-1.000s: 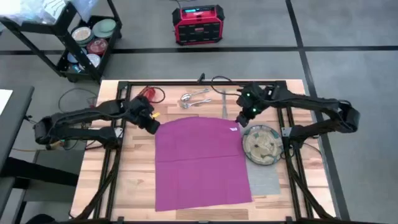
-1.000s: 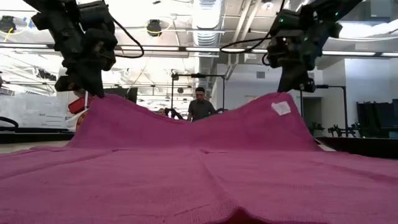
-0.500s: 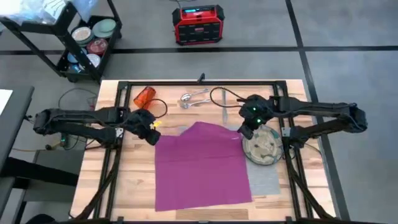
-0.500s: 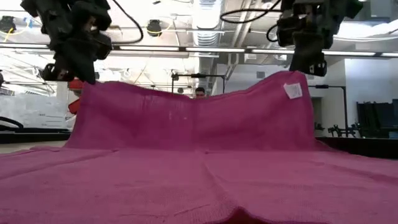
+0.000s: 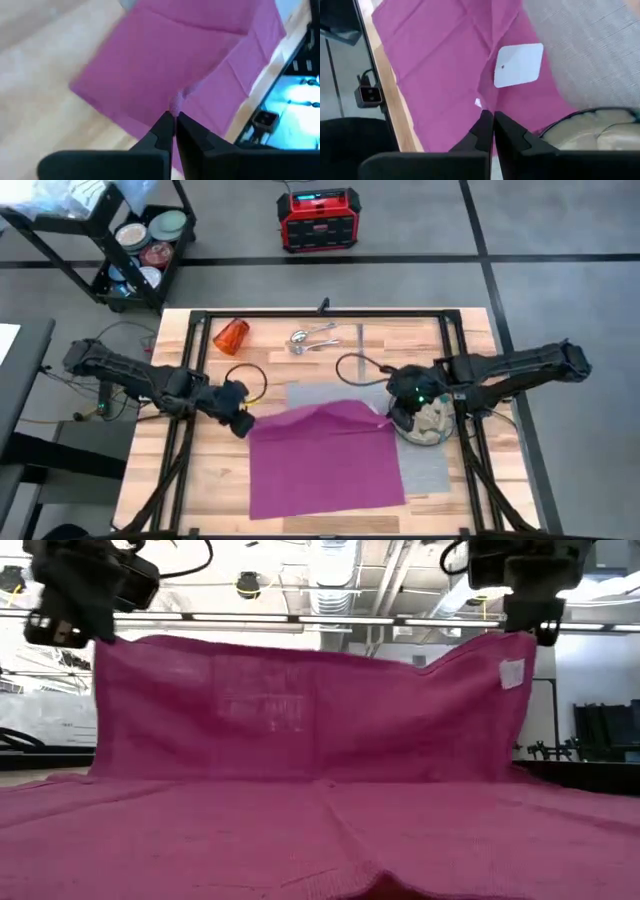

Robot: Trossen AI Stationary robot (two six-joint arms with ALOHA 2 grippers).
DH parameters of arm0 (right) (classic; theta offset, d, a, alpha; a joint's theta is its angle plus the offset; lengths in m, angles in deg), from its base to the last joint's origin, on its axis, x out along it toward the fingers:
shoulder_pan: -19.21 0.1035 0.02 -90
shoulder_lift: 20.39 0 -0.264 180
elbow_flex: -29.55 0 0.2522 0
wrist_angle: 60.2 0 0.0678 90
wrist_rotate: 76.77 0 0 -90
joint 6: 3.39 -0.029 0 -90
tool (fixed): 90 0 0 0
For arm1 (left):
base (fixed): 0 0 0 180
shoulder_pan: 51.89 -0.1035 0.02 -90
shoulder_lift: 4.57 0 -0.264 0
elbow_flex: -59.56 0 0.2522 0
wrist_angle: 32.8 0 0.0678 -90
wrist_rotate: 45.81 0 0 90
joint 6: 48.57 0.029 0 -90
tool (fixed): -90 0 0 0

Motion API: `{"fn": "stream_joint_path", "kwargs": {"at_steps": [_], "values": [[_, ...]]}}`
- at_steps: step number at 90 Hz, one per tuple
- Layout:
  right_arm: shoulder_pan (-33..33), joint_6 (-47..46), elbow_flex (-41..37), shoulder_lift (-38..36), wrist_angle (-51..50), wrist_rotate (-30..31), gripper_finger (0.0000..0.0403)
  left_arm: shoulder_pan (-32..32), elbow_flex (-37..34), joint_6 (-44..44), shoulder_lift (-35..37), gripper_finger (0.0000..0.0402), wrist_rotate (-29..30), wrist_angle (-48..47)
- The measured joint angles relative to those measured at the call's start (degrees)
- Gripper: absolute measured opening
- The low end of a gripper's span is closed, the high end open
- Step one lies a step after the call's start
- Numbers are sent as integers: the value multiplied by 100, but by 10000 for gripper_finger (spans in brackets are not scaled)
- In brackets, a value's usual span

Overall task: Set table place
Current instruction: Fold the violet table napkin

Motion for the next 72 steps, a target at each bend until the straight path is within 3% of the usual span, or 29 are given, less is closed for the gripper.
{"fn": "stream_joint_path", "kwargs": {"at_steps": [25,72], "values": [[705,-609,0,19,42,246,0,990,0,-793,-409,0,114,170],[1718,-1081,0,831,694,292,0,1685,5,-1329,-1048,0,270,1495]]}}
